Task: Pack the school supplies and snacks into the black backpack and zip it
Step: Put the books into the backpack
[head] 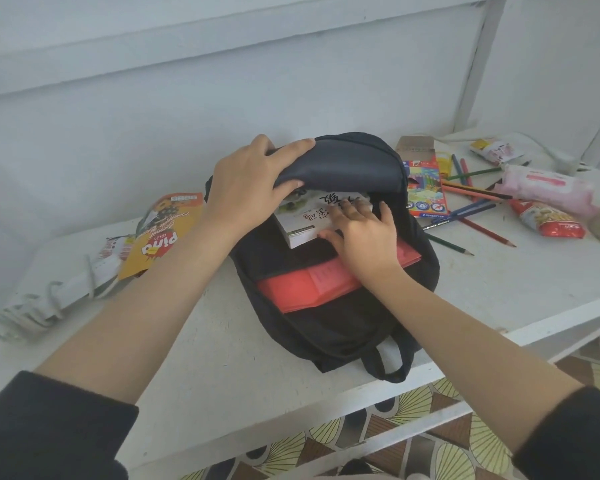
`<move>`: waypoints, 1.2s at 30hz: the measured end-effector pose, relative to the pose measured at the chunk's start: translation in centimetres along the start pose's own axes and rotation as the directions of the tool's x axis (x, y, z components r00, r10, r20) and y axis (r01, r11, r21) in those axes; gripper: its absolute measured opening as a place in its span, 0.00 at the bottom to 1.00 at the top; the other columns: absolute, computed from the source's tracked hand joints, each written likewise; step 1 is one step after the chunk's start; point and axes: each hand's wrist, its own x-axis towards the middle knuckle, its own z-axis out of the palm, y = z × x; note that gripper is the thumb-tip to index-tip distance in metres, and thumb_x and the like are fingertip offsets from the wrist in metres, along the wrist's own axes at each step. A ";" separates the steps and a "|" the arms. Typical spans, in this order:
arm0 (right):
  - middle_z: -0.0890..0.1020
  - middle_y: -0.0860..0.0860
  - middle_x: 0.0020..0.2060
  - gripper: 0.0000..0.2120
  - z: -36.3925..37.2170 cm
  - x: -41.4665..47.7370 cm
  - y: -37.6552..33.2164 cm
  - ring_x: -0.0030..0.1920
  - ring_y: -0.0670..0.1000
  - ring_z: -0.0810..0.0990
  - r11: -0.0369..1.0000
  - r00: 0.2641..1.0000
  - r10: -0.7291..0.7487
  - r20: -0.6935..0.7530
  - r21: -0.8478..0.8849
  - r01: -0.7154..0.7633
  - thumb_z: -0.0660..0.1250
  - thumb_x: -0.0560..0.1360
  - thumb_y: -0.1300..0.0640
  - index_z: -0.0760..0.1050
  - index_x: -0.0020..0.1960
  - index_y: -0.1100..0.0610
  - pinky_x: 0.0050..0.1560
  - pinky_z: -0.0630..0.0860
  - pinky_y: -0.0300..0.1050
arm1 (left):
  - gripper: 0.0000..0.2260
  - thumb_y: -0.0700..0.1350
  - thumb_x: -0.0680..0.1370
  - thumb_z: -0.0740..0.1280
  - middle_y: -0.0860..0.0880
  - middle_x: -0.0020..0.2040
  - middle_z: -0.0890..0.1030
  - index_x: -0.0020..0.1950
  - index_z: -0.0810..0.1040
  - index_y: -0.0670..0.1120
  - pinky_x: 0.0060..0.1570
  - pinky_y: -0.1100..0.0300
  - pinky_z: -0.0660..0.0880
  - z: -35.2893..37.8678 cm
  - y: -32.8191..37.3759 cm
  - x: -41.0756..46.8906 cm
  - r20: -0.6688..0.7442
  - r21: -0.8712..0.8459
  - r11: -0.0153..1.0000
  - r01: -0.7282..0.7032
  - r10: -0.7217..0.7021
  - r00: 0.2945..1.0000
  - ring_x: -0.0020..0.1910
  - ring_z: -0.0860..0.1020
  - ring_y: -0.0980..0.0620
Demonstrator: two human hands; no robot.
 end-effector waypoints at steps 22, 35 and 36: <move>0.40 0.54 0.77 0.30 -0.4 -1.8 -0.3 0.76 0.55 0.38 0.997 0.944 0.039 0.327 -0.069 -0.018 0.42 0.80 0.40 0.35 0.76 0.49 0.71 0.33 0.59 | 0.23 0.47 0.74 0.69 0.43 0.44 0.74 0.68 0.72 0.55 0.32 0.59 0.64 0.1 0.0 -0.9 -0.076 0.046 0.997 -0.064 0.067 0.995 0.38 0.76 0.43; 0.44 0.55 0.77 0.31 -0.8 -0.6 -0.2 0.76 0.59 0.40 0.986 0.930 0.091 0.355 -0.165 -0.033 0.41 0.79 0.37 0.38 0.77 0.48 0.69 0.32 0.63 | 0.24 0.43 0.74 0.69 0.42 0.44 0.74 0.69 0.71 0.53 0.30 0.59 0.65 0.6 0.7 -1.7 -0.073 0.078 0.990 -0.116 0.121 0.990 0.37 0.75 0.43; 0.44 0.55 0.77 0.31 -1.0 -0.5 -0.1 0.76 0.58 0.40 0.987 0.926 0.084 0.368 -0.159 -0.027 0.41 0.79 0.37 0.37 0.77 0.49 0.70 0.33 0.63 | 0.24 0.43 0.74 0.69 0.42 0.45 0.74 0.69 0.71 0.53 0.30 0.58 0.66 0.6 0.8 -1.8 -0.073 0.081 0.991 -0.111 0.117 0.990 0.38 0.75 0.43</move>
